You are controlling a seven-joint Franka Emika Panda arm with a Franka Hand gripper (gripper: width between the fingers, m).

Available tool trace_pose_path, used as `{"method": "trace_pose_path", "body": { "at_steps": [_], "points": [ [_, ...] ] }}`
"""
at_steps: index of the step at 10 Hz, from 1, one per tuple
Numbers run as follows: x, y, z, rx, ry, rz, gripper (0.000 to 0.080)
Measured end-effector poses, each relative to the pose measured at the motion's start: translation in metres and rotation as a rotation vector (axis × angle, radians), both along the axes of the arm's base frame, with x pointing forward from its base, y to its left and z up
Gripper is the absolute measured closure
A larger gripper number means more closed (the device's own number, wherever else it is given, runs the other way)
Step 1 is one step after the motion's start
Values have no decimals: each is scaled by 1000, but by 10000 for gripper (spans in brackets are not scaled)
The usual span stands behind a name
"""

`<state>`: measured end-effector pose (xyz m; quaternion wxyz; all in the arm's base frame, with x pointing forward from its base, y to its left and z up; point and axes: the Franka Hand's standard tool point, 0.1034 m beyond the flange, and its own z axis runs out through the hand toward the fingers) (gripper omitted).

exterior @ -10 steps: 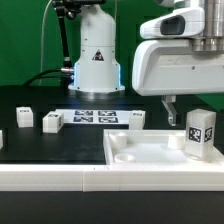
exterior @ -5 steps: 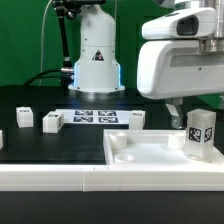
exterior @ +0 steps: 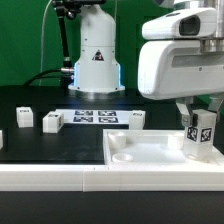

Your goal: Assemble one leg

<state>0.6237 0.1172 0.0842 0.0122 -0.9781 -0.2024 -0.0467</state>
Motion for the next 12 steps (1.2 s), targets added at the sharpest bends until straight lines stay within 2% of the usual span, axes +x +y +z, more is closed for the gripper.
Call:
{"method": "trace_pose_path", "body": {
  "at_steps": [1,8,11,12],
  "points": [
    [0,0,0,1,0,-9,508],
    [-1,1,-2,88,5,-916,508],
    [-2,1,-3,100,-1,-1244,508],
    [-2,1,-3,107,5,-1276,508]
  ]
}}
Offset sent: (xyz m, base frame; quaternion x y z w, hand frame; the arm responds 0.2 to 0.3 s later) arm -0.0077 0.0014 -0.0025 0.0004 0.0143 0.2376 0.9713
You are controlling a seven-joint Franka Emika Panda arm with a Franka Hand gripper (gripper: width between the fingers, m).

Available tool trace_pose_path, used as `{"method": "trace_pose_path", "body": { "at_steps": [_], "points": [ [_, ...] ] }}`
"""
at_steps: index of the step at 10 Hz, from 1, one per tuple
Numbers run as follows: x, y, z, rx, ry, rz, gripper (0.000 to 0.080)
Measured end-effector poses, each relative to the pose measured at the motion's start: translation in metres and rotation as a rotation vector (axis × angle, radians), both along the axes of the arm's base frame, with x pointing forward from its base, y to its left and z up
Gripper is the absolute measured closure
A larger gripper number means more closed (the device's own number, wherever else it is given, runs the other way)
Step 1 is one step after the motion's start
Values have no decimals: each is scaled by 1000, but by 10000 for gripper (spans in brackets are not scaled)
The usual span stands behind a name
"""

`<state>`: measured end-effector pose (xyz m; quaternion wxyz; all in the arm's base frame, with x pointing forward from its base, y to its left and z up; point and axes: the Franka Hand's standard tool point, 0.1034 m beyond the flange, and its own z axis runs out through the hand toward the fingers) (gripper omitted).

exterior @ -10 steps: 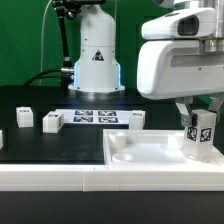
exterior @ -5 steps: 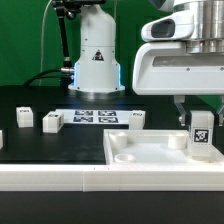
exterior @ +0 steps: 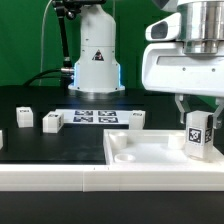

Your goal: Assemble one leg

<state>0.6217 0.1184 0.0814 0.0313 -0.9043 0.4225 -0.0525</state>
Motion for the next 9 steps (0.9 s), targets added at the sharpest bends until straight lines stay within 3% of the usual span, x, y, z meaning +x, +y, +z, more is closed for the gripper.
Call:
{"method": "trace_pose_path", "body": {
  "at_steps": [2,3,4,5,9],
  "points": [
    [0,1,0,3,0,-16,502],
    [0,1,0,2,0,-3,289],
    [0,-2,0,-12,0,108,289],
    [1,-1,1,-15,-1,129,169],
    [4,-1,4,-68,-7,567,151]
  ]
}}
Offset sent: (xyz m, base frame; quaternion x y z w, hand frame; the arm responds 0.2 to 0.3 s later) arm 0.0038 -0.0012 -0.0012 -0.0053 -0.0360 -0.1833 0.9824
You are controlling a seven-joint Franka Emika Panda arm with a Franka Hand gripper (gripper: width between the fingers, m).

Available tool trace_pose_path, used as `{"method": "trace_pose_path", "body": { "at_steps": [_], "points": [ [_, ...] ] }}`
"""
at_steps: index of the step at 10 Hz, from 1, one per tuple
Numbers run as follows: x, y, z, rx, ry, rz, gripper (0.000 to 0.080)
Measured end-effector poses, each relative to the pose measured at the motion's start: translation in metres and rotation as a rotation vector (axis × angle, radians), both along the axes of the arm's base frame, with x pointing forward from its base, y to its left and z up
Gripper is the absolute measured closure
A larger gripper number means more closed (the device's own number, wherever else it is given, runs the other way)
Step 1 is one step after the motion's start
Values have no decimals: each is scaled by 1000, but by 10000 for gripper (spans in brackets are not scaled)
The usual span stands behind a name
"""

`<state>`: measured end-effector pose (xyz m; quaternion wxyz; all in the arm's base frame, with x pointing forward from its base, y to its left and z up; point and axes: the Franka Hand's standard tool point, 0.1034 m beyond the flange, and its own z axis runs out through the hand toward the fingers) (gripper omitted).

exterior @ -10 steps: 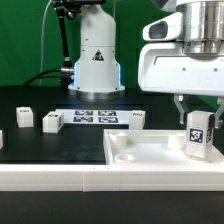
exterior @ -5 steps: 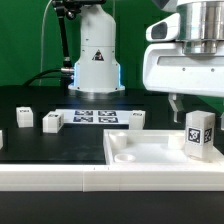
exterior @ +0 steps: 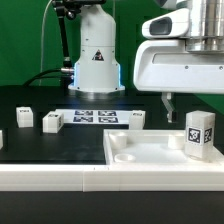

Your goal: Assemble one leg

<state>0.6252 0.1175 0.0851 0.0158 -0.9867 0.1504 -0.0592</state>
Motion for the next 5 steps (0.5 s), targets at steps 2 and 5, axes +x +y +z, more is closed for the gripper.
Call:
{"method": "trace_pose_path", "body": {
  "at_steps": [2,5],
  "points": [
    [0,1,0,-21,-2,176,151],
    [-2,3,-1,-43,-4,370,151]
  ]
}}
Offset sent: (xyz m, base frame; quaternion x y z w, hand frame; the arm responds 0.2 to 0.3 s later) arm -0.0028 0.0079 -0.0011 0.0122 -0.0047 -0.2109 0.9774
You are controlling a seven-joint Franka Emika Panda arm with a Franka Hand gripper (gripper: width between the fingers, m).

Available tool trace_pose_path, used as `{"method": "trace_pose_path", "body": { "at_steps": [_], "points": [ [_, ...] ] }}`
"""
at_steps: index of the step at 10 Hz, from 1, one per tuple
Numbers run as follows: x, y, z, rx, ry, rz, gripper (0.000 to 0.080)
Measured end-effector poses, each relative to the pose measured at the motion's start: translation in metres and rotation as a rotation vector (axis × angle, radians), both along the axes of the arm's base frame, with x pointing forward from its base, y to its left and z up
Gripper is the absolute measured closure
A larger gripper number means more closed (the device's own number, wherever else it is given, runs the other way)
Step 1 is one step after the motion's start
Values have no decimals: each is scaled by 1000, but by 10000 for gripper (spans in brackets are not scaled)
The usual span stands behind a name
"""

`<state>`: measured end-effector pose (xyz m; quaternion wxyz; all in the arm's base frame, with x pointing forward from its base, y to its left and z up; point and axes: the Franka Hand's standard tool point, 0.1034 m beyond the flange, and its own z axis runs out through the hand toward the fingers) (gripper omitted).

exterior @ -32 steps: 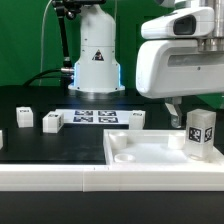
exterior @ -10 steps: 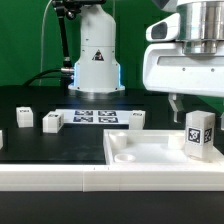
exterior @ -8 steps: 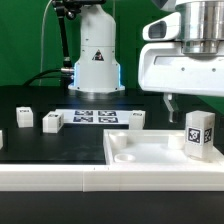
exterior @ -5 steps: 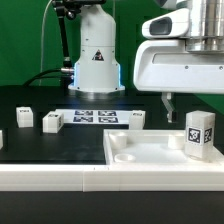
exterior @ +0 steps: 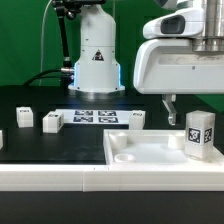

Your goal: Assemble one leg

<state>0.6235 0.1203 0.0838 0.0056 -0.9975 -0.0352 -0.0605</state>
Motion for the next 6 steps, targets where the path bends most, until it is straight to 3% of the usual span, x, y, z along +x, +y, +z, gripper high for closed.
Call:
{"method": "trace_pose_path", "body": {
  "at_steps": [5,6],
  "points": [
    [0,1,0,-39,-8,258,151],
    [0,1,0,-41,-8,276,193]
  ]
}}
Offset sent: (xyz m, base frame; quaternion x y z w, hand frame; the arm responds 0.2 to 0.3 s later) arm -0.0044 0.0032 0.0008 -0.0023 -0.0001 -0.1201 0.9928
